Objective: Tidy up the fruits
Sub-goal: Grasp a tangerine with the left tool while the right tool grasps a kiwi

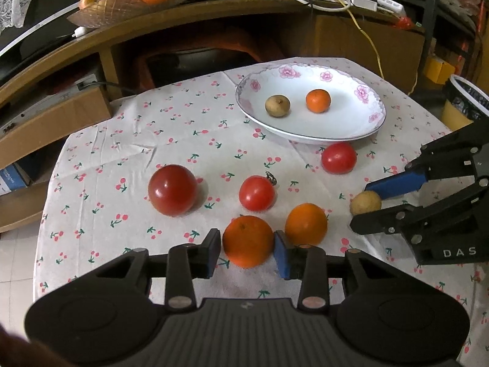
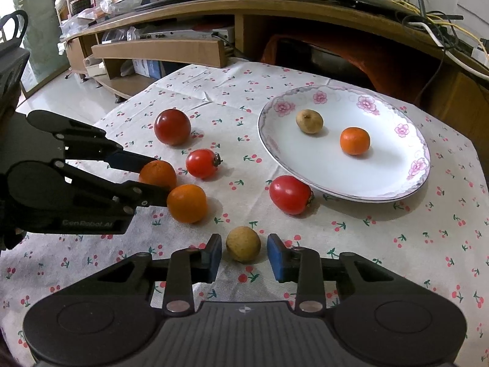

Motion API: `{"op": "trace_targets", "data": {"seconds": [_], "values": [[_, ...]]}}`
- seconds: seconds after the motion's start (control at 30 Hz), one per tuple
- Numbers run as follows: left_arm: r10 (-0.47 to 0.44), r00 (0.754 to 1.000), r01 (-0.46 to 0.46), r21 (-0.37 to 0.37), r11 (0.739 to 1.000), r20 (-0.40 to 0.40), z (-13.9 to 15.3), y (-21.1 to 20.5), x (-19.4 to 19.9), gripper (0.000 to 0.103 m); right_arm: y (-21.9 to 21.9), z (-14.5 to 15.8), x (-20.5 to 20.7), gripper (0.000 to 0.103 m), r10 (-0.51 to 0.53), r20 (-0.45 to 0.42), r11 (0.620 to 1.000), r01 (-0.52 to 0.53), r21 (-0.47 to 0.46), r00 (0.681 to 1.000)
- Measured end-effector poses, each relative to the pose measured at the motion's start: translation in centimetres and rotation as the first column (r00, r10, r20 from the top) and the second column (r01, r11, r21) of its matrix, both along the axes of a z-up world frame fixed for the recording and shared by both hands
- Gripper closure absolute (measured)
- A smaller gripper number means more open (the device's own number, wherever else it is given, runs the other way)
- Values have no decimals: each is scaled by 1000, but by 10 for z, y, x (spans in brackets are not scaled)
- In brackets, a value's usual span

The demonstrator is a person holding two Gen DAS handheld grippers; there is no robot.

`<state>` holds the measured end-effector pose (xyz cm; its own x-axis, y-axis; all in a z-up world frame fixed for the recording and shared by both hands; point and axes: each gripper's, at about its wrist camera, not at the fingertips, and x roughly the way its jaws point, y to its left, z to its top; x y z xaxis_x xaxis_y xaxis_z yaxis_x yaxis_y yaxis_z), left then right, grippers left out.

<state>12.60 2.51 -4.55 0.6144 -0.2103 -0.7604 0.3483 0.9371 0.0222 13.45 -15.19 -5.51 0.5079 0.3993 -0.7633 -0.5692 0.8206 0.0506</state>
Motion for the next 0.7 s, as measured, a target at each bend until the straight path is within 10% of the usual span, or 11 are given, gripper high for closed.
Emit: {"op": "trace_targets", "data": {"seconds": [0.7], "values": [[-67,998,66,-24,998,-11,5,-2,-32,63,-17,9,-14,81,-33,-1,999,33,-1,999]]}}
